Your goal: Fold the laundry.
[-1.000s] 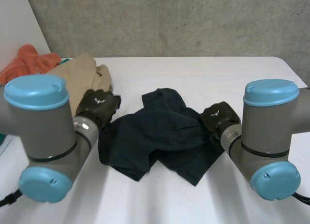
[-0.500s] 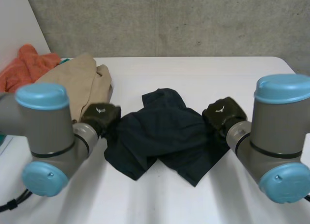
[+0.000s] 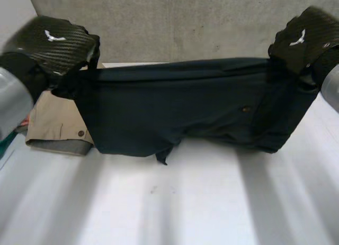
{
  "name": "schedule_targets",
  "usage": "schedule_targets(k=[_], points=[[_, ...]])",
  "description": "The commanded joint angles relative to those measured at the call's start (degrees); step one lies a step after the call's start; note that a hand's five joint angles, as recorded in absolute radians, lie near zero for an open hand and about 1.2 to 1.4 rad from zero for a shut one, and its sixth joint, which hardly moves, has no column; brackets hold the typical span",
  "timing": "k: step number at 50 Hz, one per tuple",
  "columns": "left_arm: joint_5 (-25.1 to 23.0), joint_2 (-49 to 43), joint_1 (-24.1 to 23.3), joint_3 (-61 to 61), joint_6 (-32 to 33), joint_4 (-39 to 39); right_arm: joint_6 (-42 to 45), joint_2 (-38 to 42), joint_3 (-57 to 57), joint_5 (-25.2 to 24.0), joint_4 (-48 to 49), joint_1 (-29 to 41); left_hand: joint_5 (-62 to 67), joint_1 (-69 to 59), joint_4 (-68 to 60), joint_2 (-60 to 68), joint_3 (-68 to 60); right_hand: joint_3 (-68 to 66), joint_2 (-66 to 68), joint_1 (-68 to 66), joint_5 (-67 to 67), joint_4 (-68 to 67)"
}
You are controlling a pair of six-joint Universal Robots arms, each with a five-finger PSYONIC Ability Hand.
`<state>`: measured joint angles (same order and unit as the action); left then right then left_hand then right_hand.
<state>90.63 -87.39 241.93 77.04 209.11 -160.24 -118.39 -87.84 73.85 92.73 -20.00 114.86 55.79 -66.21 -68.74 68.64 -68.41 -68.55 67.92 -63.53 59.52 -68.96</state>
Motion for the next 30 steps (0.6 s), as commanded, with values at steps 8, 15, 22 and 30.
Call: schedule_targets(k=[8, 15, 22, 30], points=[[3.67, -35.82, -1.55, -21.38, 1.65, -8.94, -3.96, 24.1, -9.57, 0.0, 12.75, 0.02, 14.21, -13.79, -11.26, 11.36, -11.59, -11.45, 12.08, -16.47, 10.48, -11.04], [4.55, -40.67, -1.19, -37.75, 14.65, -33.78, -4.57, 28.51, -16.72, 0.0, 41.05, 0.37, 14.21, -13.79, -11.26, 11.36, -11.59, -11.45, 12.08, -16.47, 10.48, -11.04], [2.88, -36.99, -1.28, -32.67, 15.28, -52.9, -7.64, 28.78, -17.07, -2.29, 63.33, 0.37, 14.21, -13.79, -11.26, 11.36, -11.59, -11.45, 12.08, -16.47, 10.48, -11.04], [3.32, -32.32, -1.37, -18.61, 12.38, -51.93, -17.66, 28.25, -17.25, -2.72, 55.18, 0.02, 14.21, -13.79, -11.26, 11.36, -11.59, -11.45, 12.08, -16.47, 10.48, -11.04]])
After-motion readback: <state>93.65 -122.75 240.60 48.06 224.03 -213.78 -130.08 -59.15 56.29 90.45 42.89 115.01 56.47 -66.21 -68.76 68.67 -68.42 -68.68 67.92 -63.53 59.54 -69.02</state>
